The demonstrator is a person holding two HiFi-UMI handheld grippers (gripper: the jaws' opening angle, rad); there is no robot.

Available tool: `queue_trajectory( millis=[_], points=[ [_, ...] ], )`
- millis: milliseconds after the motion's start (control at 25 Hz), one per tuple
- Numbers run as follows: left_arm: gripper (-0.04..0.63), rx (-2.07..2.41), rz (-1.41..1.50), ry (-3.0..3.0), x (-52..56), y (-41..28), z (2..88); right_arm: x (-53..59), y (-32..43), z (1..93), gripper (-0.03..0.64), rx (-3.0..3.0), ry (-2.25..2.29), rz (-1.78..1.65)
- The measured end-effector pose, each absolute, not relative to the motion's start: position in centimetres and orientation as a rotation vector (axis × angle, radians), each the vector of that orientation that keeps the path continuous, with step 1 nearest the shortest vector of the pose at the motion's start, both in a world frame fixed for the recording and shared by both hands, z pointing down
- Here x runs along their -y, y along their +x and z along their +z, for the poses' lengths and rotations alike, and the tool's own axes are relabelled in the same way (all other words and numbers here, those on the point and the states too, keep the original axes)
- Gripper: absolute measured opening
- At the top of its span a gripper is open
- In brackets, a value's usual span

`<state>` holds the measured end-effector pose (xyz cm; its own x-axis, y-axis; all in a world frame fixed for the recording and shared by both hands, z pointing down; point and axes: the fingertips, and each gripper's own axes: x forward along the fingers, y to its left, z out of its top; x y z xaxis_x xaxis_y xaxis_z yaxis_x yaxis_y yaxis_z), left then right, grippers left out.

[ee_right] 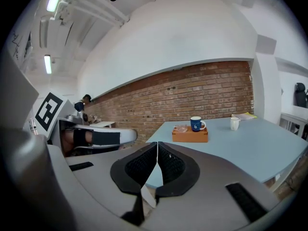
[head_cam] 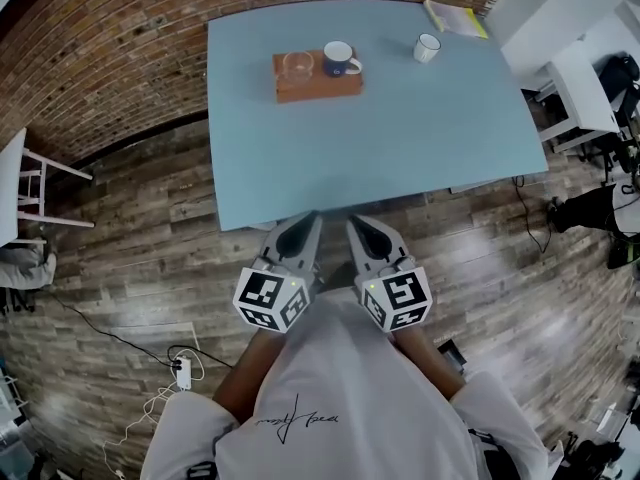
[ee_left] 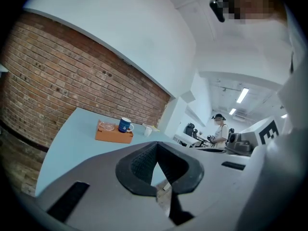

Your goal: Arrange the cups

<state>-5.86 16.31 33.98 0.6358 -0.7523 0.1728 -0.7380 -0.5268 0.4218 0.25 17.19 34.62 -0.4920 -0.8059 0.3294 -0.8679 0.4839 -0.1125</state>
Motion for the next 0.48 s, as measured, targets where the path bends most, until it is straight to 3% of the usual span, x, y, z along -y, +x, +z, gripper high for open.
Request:
queue_trajectory(
  millis=[480],
  points=[
    [0.009,1.391,-0.078,2.367,-14.5,-7.6,33.0,-15.8,0.1,33.1,0.021,2.586,1.480,0.332]
  ],
)
